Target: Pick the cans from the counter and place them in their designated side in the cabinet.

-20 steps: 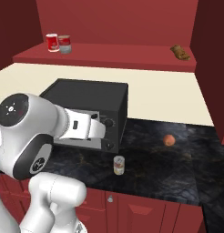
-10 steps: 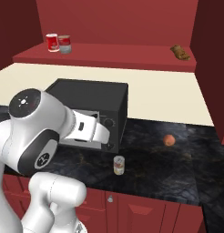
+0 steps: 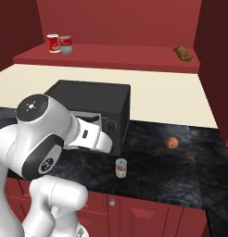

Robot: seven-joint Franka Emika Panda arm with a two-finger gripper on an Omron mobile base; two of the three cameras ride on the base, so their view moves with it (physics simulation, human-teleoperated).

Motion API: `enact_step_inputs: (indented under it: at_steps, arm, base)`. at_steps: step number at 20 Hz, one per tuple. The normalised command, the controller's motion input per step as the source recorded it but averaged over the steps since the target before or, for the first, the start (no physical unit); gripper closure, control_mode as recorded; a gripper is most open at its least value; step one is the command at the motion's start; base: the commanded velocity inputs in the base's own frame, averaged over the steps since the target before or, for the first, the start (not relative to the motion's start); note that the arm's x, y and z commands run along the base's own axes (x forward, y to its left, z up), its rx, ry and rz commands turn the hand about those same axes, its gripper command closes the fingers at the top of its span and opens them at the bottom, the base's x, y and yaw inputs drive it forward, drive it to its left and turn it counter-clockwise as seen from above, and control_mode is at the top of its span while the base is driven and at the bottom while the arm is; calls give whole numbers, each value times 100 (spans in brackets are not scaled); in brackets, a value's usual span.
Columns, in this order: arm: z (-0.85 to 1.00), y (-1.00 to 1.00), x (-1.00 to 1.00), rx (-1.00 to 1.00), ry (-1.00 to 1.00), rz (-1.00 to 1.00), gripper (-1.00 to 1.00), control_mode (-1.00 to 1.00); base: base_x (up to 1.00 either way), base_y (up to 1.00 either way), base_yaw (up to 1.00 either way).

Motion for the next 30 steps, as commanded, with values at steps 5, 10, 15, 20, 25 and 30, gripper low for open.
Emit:
enact_step_inputs:
  at_steps: [5,10,15,20,25,30]
  arm:
    - [-23,0,-1,3,3,-1,-100,-100]
    - [-16,0,0,1,1,0,-100,-100]
    - [-6,0,8,0,1,0,-100,-100]
    - [-4,0,15,0,3,0,-100,-100]
    - [-12,-1,9,0,5,0,-100,-100]
    - [-18,-3,6,0,4,0,-100,-100]
  base:
    - [0,0,0]
    - [0,0,0]
    - [0,0,0]
    - [0,0,0]
    - [0,0,0]
    - [0,0,0]
